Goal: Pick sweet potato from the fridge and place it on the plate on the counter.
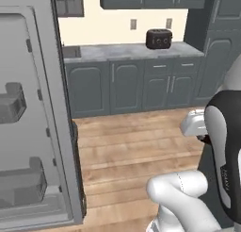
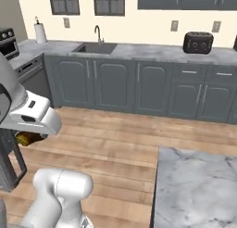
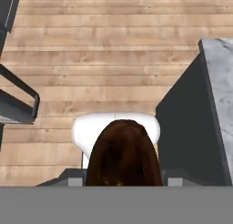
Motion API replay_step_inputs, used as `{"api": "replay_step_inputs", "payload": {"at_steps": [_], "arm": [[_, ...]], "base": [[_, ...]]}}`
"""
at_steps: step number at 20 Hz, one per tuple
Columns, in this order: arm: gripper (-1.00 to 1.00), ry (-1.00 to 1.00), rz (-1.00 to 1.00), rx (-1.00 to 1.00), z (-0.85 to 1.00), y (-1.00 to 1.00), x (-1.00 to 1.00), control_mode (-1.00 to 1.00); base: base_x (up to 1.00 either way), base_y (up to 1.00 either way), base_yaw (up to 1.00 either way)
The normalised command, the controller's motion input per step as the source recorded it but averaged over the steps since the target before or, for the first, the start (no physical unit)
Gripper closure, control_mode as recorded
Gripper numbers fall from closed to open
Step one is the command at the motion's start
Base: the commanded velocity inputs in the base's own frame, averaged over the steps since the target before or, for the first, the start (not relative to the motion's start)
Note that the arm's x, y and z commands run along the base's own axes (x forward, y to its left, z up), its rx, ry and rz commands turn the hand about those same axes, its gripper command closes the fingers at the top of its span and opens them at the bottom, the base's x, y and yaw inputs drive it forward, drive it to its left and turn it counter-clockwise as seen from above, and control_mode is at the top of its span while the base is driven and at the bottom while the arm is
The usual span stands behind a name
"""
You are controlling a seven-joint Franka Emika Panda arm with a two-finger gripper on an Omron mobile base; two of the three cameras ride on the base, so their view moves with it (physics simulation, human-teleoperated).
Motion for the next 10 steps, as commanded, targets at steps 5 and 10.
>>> {"api": "replay_step_inputs", "payload": {"at_steps": [5,10], "arm": [[1.0,0.0,0.0,0.0,0.0,0.0,0.0,1.0],[1.0,0.0,0.0,0.0,0.0,0.0,0.0,1.0]], "base": [[0.83,-0.03,0.08],[0.93,-0.04,0.05]]}}
